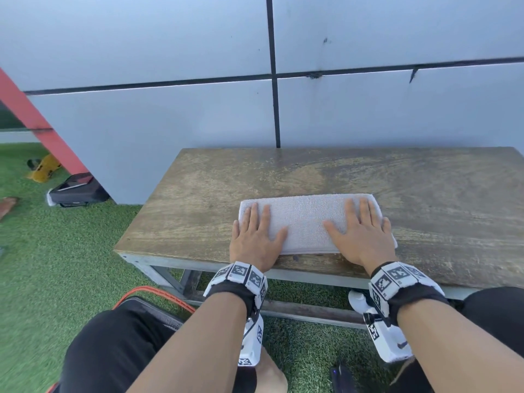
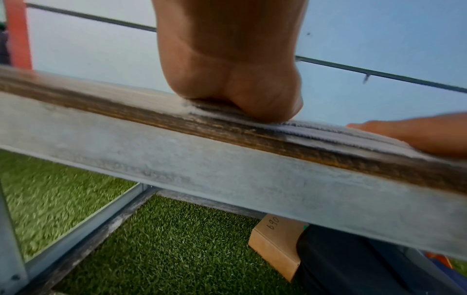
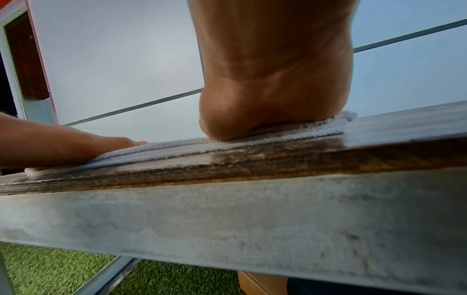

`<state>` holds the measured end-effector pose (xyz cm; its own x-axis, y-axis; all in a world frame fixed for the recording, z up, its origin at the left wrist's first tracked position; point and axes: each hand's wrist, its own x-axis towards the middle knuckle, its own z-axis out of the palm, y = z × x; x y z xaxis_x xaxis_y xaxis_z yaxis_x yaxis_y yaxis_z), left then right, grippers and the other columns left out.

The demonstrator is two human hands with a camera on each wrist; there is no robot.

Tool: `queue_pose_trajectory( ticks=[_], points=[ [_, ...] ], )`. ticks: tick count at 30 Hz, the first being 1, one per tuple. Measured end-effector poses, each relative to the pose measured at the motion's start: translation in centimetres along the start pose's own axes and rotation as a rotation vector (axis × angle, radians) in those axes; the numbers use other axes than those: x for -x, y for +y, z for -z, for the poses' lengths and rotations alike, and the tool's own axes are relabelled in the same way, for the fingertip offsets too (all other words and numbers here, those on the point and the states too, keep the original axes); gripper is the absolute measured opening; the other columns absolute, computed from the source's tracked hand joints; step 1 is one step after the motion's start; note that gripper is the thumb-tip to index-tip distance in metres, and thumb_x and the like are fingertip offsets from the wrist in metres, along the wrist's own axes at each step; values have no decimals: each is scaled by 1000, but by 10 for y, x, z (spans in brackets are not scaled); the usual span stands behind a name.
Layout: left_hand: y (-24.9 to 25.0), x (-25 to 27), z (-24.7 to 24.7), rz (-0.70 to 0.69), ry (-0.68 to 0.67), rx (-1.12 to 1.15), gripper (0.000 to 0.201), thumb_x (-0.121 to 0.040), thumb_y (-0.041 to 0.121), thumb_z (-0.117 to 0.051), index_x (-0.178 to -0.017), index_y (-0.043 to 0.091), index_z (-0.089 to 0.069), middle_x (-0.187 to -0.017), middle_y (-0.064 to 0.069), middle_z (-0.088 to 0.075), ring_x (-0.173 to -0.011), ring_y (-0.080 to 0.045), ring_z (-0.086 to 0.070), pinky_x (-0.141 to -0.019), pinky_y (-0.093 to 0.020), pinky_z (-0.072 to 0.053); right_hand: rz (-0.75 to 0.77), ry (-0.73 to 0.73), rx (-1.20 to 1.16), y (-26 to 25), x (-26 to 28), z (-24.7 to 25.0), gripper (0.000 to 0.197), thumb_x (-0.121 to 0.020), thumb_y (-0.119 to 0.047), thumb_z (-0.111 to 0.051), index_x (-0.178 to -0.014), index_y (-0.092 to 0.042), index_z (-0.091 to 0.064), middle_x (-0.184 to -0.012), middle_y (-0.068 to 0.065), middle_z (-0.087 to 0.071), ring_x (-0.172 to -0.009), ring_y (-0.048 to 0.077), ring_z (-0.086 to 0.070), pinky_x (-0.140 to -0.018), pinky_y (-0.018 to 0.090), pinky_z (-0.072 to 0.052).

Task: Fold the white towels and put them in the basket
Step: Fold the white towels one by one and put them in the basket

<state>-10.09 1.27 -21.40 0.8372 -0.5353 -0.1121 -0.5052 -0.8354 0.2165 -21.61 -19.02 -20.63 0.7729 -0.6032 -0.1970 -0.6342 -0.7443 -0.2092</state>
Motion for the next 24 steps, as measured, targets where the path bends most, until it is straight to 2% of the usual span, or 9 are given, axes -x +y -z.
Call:
queue_pose_trajectory(
  ticks=[2,4,7,10,14,16,18,21,24],
  points=[
    [3,0,0,29,-14,-3,78,-96,70,-14,-159,29,9,-166,2,15,-152,-16,16,-124,-43,8,-17,-70,-21,-6,-1,11,86,-91,-76,-16,-158,-26,5,-165,5,17,-152,20,15,-122,51,1],
    [6,-1,0,55,-19,-6,79,-96,70,-14,-159,28,9,-166,1,16,-153,-16,16,-124,-44,8,15,-16,15,-15,2,25,75,-95,-62,-28,-154,-18,-21,-164,15,-11,-151,29,-7,-119,52,-12],
    [9,1,-2,73,-23,-10,80,-95,70,-15,-159,28,8,-166,0,16,-153,-17,16,-124,-45,9,157,190,65,-33,15,39,34,-94,-37,-40,-105,-10,-57,-109,12,-60,-107,33,-54,-86,41,-46],
    [14,4,-1,114,-15,19,80,-96,69,-15,-159,26,9,-166,-3,15,-153,-19,16,-124,-48,8,198,44,-3,-46,29,31,28,-94,-35,-43,-82,-12,-55,-75,4,-58,-67,24,-57,-55,31,-40],
    [35,20,4,212,-29,-47,84,-97,68,-12,-159,14,3,-166,-16,1,-153,-31,2,-122,-51,-2,262,120,-82,-40,31,18,20,-95,-31,-44,-86,-14,-48,-87,6,-55,-74,23,-53,-60,34,-42],
    [51,33,13,212,-1,-165,85,-97,67,-15,-154,5,-23,-154,-23,-28,-143,-37,-24,-116,-52,-16,290,164,-116,-32,27,15,16,-97,-27,-42,-95,-13,-49,-99,7,-52,-86,24,-51,-69,38,-47],
    [60,39,22,140,128,-137,59,-100,53,-29,-126,7,-54,-126,-16,-52,-121,-34,-47,-105,-48,-31,302,155,-154,-24,22,15,20,-97,-20,-44,-113,-11,-51,-114,8,-50,-98,26,-52,-78,42,-50],
    [51,39,27,15,204,138,18,-94,19,-47,-107,13,-58,-112,-7,-48,-105,-28,-52,-94,-42,-45,289,46,-205,-14,19,18,52,-93,-8,-53,-143,-16,-40,-141,9,-44,-119,29,-51,-93,42,-47],
    [26,40,20,-96,114,132,60,-80,-2,-52,-132,28,-47,-123,-5,-39,-115,-25,-41,-100,-41,-42,310,-48,-198,-8,22,19,69,-92,-5,-59,-151,-27,-31,-155,5,-28,-128,29,-47,-102,38,-42]
  ],
)
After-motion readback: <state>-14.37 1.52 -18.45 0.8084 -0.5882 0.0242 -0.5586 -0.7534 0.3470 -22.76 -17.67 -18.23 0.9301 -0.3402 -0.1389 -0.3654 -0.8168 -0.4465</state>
